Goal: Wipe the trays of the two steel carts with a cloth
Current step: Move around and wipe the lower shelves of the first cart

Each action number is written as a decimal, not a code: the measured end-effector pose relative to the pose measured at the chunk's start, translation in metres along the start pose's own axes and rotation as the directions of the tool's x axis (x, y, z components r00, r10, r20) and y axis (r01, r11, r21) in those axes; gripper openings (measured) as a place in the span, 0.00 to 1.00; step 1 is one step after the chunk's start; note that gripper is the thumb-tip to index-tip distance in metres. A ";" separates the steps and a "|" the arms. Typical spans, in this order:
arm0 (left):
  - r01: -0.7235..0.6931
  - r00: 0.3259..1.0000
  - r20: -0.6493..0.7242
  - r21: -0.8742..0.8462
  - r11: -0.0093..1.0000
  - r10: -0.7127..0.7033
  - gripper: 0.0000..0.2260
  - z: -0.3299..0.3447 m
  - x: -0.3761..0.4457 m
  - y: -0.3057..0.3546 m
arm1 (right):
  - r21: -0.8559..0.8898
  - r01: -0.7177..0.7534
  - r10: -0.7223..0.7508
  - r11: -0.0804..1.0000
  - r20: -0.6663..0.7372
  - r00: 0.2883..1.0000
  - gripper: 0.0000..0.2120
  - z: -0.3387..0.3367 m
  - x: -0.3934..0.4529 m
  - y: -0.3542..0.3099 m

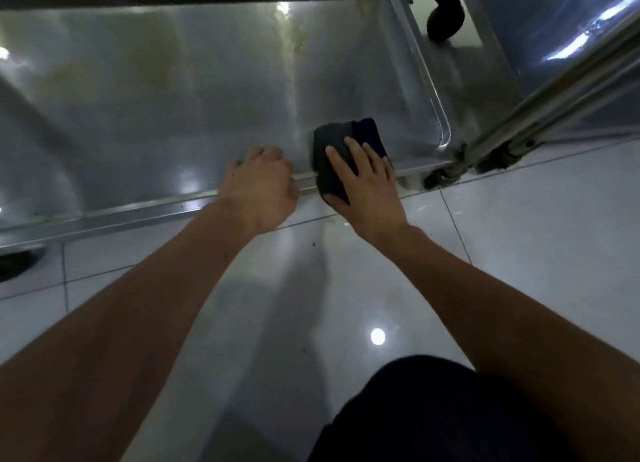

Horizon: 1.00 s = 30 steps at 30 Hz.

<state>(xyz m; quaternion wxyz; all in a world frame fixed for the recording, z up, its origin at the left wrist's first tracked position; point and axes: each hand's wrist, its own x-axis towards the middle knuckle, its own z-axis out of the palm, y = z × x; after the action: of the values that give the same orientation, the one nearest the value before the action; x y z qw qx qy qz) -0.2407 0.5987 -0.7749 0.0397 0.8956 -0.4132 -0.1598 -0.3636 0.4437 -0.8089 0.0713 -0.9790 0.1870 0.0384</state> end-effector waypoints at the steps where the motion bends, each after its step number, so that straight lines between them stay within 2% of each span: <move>1: 0.009 1.000 -0.012 -0.004 1.000 -0.009 0.15 -0.001 -0.007 -0.006 | 0.002 0.004 -0.004 1.000 -0.005 1.000 0.33 -0.002 -0.001 -0.002; 4: 0.019 1.000 0.000 -0.002 1.000 -0.019 0.15 -0.007 -0.028 -0.020 | 0.007 0.030 -0.030 1.000 -0.001 1.000 0.31 -0.010 -0.006 -0.011; 7: 0.041 0.998 0.041 -0.025 0.999 -0.040 0.14 -0.017 -0.043 -0.026 | 0.029 0.078 -0.079 0.997 0.065 0.995 0.31 -0.024 -0.008 -0.016; 13: 0.058 0.997 0.053 -0.016 0.998 -0.057 0.14 -0.041 -0.067 -0.019 | 0.223 0.118 -0.142 0.968 0.096 0.985 0.29 -0.056 -0.027 -0.025; 20: -0.010 1.000 0.030 0.051 0.999 0.008 0.18 -0.070 -0.083 -0.010 | 0.291 0.063 -0.087 0.955 0.070 0.994 0.29 -0.086 -0.049 -0.037; 26: -0.020 0.987 0.160 0.096 0.995 0.004 0.19 -0.136 -0.141 0.013 | 0.353 -0.021 -0.031 0.935 0.140 0.990 0.27 -0.162 -0.099 -0.063; 30: -0.006 0.986 0.168 0.080 0.997 -0.007 0.17 -0.203 -0.188 0.037 | 0.357 -0.025 -0.052 0.934 0.205 0.977 0.24 -0.235 -0.136 -0.077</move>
<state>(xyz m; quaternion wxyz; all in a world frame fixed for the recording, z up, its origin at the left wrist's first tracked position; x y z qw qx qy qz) -0.3173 0.7031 -0.5276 -0.0315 0.8799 -0.4209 -0.2183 -0.4498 0.5275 -0.5539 0.2679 -0.9412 0.1757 0.1068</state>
